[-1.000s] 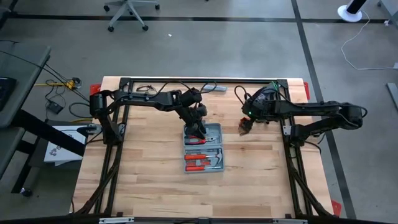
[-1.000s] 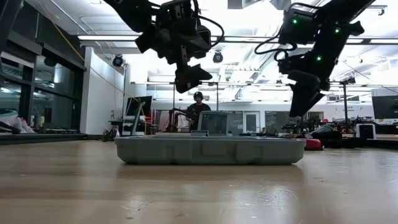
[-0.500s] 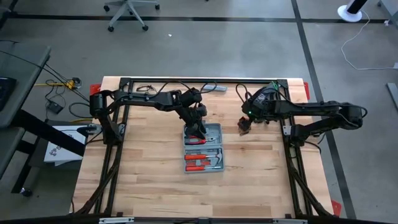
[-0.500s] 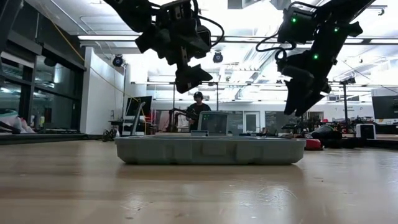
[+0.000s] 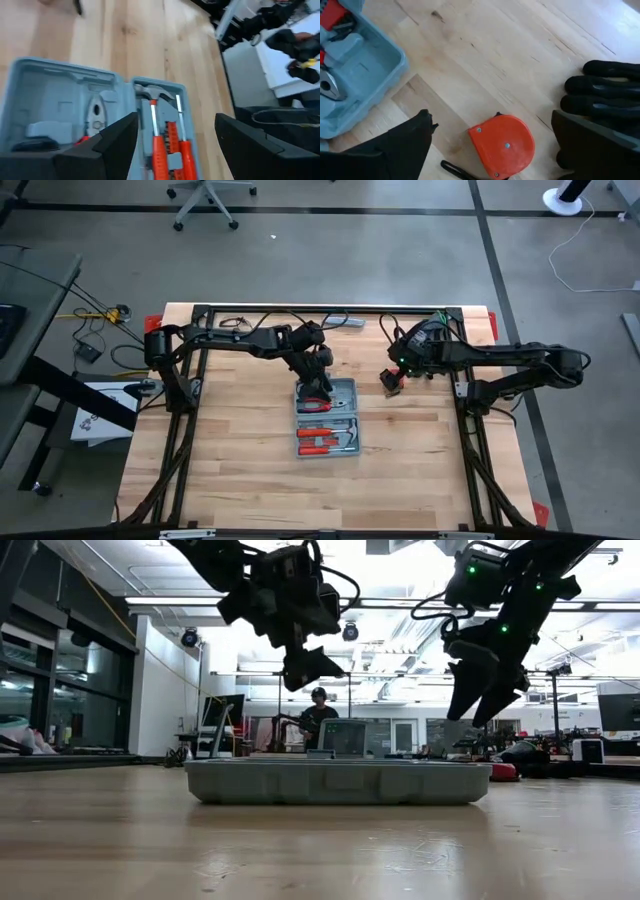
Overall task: Prefit tool cases
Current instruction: Put the orange measuring tape into the gray prefit tool case
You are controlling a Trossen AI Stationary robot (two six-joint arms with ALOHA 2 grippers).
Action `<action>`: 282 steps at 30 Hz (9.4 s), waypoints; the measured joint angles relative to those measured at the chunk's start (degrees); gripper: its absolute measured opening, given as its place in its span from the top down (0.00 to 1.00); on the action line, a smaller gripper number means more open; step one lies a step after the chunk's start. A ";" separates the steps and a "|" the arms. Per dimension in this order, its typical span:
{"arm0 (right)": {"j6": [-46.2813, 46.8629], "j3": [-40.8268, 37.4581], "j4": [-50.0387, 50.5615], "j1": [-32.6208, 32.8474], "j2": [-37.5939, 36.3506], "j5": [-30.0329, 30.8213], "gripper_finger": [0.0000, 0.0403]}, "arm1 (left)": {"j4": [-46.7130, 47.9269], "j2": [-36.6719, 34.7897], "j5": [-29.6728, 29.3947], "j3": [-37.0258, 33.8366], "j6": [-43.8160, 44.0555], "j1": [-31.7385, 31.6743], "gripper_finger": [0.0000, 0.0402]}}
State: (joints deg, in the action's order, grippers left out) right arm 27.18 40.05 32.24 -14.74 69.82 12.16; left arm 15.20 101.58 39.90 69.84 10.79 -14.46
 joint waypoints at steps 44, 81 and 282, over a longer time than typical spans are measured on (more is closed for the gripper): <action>1.29 0.00 3.09 0.11 0.00 -1.26 0.04 | -1.41 0.00 -24.68 0.00 0.08 1.07 0.37; -23.83 0.07 5.35 -5.45 11.68 -6.78 0.04 | -0.20 0.00 -24.68 0.00 -0.89 1.31 0.37; 48.63 2.23 7.32 17.03 9.78 3.66 1.00 | -20.34 11.56 -18.62 -2.49 2.45 7.67 0.37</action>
State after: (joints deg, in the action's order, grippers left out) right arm 75.80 42.28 39.56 2.29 79.60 15.82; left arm -5.14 113.14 21.28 67.35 13.23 -6.79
